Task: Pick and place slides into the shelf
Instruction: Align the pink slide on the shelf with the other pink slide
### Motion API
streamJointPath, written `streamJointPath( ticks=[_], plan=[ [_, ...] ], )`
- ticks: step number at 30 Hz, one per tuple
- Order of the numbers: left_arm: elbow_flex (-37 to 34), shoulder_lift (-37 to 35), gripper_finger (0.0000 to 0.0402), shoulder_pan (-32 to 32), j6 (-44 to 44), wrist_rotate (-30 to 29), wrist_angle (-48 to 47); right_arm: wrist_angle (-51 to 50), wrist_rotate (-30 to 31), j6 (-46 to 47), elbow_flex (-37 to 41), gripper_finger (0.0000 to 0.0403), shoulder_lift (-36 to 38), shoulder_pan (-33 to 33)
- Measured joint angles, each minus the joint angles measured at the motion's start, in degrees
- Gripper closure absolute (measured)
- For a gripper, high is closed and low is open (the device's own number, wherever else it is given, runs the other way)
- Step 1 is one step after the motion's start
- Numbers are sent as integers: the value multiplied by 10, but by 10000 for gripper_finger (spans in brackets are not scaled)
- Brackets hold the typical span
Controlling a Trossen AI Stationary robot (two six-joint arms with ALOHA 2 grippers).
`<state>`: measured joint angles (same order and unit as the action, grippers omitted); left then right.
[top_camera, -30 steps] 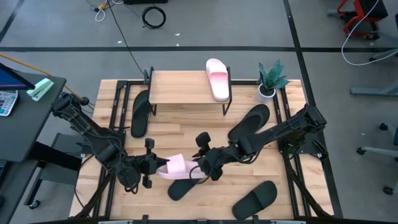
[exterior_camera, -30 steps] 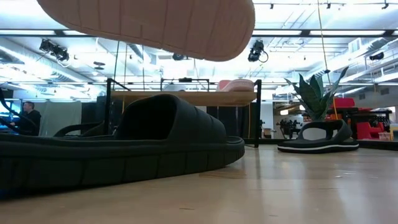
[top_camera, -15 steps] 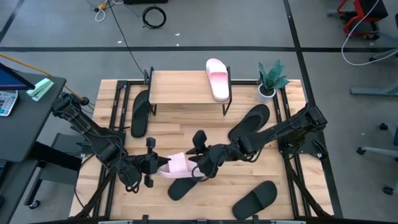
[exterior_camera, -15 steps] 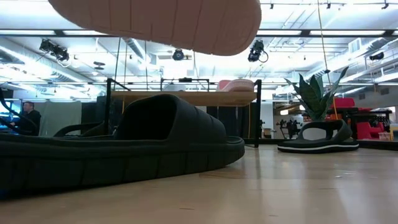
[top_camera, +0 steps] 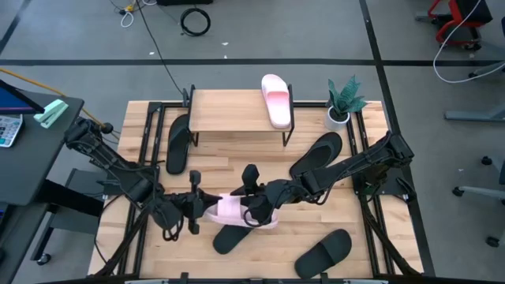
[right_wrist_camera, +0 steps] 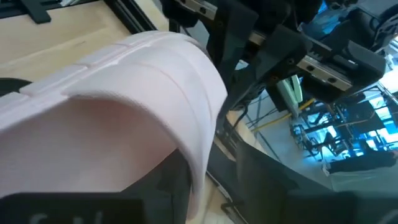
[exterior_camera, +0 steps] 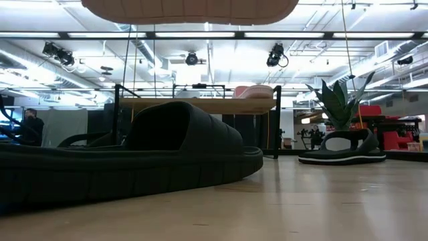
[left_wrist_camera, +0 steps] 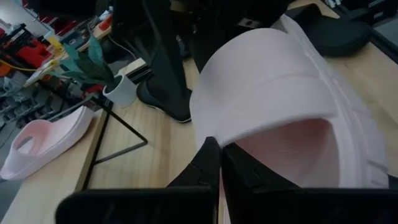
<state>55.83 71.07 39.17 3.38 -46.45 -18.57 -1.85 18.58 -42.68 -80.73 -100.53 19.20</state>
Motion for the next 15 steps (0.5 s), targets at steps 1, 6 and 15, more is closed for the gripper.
streamJointPath(
  ticks=[1, 6, 15],
  plan=[
    [0, 0, 396, -2, 0, 0, 0, 0, 0, 0, 0, 277, 0, -1],
    [0, 0, 396, -11, 0, 0, 0, -1, -5, 0, 0, 316, 0, 0],
    [0, 0, 345, -12, -11, -8, 8, -13, 14, 39, 0, 384, 0, 2]
  ],
)
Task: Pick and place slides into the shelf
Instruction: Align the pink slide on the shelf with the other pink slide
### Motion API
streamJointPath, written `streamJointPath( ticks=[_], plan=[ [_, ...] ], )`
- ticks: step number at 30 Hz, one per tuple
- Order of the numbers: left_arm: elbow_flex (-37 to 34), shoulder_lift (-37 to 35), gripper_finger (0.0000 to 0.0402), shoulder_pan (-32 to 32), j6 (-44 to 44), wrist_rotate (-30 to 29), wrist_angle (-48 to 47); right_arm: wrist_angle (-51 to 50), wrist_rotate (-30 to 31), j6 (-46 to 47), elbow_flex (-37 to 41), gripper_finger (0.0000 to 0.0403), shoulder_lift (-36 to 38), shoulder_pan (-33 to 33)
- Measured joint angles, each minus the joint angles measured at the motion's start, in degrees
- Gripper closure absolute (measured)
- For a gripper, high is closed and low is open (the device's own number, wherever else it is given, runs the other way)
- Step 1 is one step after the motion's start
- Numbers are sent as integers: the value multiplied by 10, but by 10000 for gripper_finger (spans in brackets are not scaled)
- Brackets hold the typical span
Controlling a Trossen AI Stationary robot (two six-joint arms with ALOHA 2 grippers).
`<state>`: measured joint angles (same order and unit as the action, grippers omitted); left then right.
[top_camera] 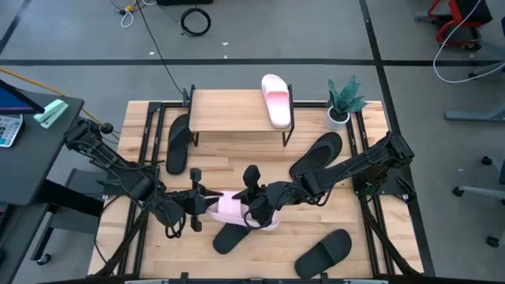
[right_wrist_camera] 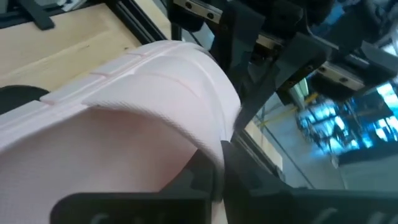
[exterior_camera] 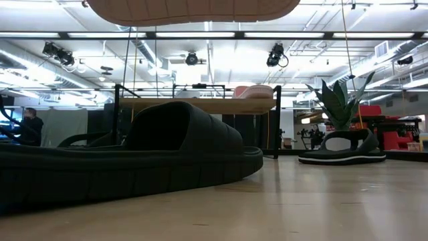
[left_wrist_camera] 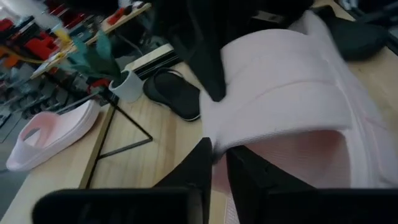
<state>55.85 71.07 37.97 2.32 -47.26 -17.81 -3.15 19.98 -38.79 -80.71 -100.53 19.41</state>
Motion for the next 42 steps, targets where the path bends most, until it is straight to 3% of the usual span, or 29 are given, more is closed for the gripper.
streamJointPath(
  ticks=[6, 11, 14, 19, 31, 38, 42],
  plan=[
    [0, 1, 300, 0, -1, -83, 1, -69, 96, 66, -1, 392, 1, 0],
    [1, 0, 254, 2, 13, -116, 10, -147, 246, 146, 1, 394, -2, -3],
    [1, 0, 232, 1, 14, -128, 10, -145, 361, 147, 0, 394, 0, -8],
    [1, 0, 221, 1, 27, -173, 10, -94, 443, 90, 0, 393, 0, -62],
    [1, 0, 245, 1, 48, -176, 18, 91, 338, -76, 0, 393, 0, -288],
    [1, 0, 253, -15, 50, -176, 16, 49, 228, 5, -14, 392, 0, -378],
    [1, 0, 251, -36, 50, -176, 12, 21, 219, 40, -15, 393, -4, -401]
  ],
)
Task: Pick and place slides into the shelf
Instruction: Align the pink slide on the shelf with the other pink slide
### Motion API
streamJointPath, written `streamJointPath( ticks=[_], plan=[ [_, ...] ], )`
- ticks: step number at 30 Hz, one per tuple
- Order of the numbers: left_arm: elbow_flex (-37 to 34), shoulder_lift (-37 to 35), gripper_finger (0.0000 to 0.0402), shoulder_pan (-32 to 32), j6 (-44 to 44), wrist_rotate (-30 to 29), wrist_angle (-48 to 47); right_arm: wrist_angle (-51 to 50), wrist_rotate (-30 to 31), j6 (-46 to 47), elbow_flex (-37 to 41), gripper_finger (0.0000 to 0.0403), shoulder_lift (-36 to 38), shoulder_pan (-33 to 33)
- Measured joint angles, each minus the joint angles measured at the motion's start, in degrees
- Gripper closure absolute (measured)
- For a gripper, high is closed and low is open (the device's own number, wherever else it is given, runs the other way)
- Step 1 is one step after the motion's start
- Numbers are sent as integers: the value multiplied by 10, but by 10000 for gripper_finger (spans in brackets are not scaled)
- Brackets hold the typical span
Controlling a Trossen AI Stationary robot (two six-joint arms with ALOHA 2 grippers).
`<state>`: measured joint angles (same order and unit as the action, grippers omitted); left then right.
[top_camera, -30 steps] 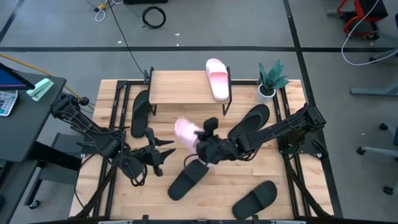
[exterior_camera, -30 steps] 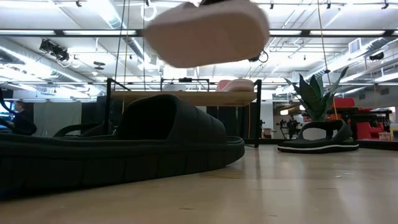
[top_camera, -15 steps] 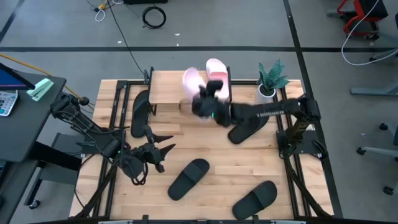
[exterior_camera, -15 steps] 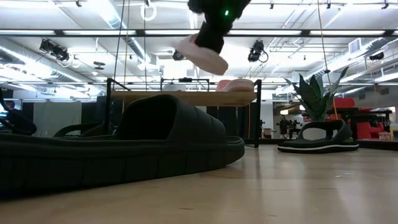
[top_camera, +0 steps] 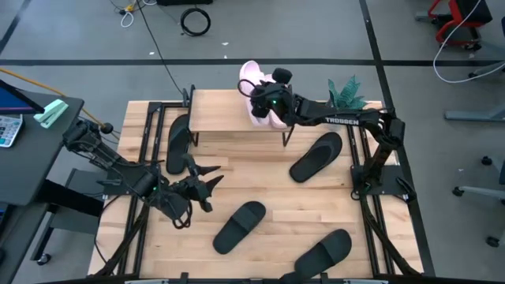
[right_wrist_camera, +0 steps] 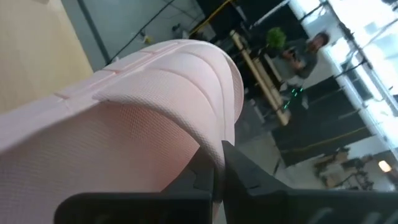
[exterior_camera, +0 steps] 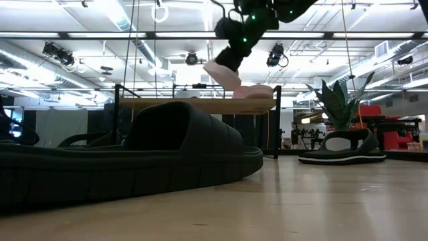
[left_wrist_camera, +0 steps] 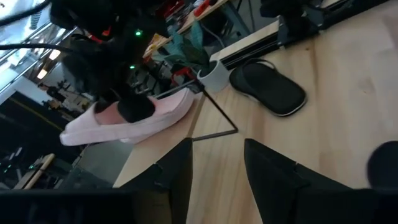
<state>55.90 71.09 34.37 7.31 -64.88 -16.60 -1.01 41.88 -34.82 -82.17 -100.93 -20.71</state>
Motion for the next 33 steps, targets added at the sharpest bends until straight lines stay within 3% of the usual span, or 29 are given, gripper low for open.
streamJointPath(
  ticks=[14, 25, 33],
  plan=[
    [0, 0, 252, -61, -18, 0, 0, -73, -82, 10, 0, 380, -1, -18],
    [0, 0, 261, -63, -26, 0, 6, -84, -84, 43, 0, 307, -1, -18],
    [0, 0, 271, -63, -26, 0, 6, -82, -83, 67, 0, 294, -1, -9]
  ],
)
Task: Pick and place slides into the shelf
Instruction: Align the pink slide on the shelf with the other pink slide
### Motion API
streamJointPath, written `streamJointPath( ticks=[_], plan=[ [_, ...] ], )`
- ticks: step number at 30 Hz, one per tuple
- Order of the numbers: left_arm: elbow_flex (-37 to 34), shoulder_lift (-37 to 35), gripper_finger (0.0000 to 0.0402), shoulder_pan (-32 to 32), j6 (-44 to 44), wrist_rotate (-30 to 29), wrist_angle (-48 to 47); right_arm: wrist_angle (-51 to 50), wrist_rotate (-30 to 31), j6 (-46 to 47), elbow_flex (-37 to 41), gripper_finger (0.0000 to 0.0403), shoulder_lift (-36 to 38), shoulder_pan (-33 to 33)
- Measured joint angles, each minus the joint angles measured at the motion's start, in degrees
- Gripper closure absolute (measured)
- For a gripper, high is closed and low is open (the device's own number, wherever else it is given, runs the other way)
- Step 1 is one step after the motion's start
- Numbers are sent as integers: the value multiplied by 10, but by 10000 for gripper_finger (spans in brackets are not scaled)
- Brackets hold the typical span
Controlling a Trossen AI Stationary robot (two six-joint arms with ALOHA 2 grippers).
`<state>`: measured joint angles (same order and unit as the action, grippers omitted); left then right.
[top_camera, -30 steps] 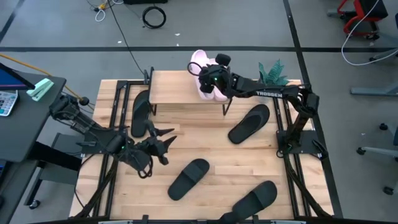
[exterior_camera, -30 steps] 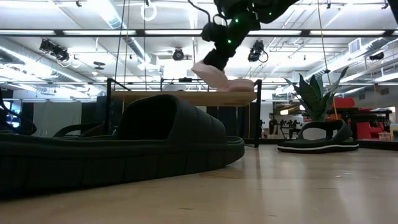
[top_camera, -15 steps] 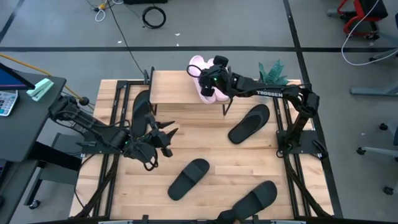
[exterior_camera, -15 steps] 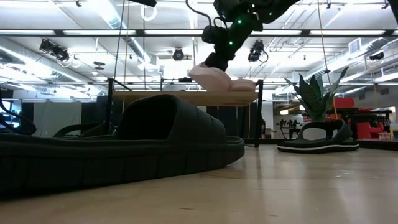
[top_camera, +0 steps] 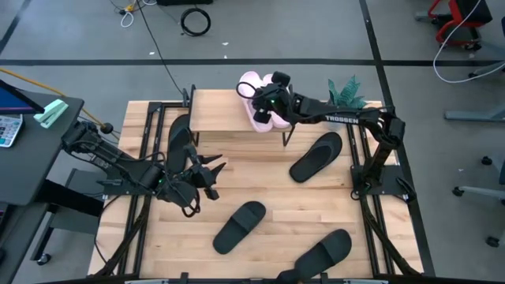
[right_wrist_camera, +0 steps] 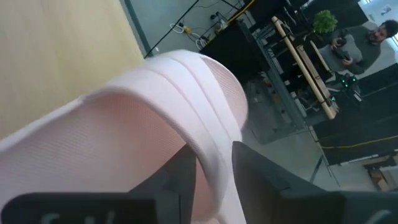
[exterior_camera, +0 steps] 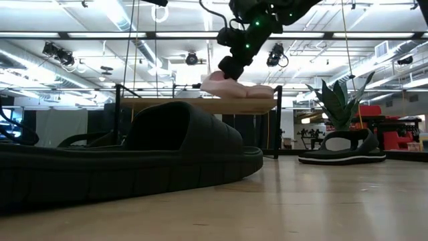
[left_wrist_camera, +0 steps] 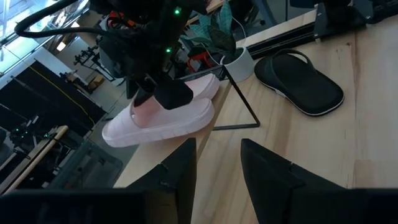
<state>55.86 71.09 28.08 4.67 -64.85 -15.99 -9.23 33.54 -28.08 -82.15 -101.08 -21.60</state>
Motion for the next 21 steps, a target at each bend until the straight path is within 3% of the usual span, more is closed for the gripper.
streamJointPath(
  ticks=[17, 21],
  plan=[
    [0, 0, 280, 0, -25, 0, 0, 5, -8, 15, 0, 293, -1, 4],
    [0, 0, 276, 0, -25, 0, 0, 0, -28, 66, 0, 293, -1, 4]
  ],
)
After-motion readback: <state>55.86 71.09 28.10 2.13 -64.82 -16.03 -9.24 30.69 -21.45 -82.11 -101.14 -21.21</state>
